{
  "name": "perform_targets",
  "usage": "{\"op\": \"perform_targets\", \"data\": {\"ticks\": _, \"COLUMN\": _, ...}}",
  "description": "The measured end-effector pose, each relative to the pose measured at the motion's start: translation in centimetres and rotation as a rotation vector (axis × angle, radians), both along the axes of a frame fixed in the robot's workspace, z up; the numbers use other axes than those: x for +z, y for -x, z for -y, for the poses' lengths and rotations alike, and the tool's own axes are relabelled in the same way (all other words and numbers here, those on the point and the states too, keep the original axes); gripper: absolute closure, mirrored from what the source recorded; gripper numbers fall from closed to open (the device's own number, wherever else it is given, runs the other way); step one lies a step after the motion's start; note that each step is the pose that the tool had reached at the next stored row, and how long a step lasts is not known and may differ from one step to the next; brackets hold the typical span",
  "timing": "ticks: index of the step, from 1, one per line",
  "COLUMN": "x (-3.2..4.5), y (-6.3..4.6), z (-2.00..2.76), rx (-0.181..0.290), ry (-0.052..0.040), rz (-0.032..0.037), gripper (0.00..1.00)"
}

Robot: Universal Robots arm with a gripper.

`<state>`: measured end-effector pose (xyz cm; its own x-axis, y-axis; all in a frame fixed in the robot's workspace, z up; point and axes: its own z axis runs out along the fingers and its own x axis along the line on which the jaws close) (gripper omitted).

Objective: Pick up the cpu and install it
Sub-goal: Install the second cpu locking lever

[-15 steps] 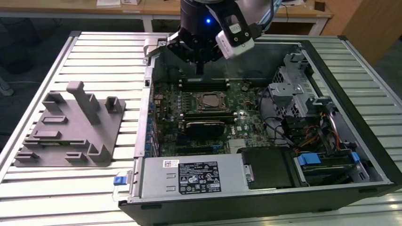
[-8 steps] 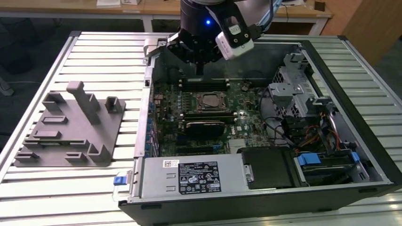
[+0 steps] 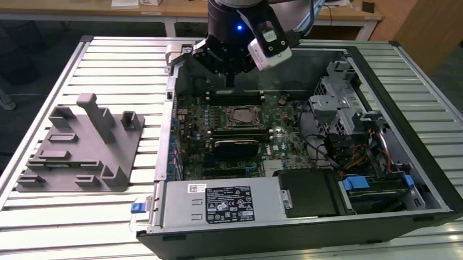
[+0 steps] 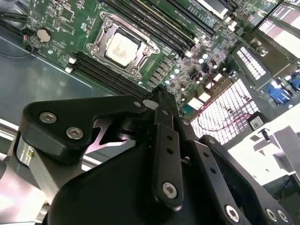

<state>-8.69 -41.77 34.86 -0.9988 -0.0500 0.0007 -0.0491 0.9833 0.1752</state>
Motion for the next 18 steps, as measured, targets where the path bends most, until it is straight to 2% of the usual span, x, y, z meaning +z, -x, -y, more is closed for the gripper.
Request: {"op": "perform_targets", "data": {"ticks": 18, "x": -0.94, "y": -0.04, "z": -0.66, "rx": -0.001, "ry": 0.0017, "rz": 0.0001, "gripper": 0.89}}
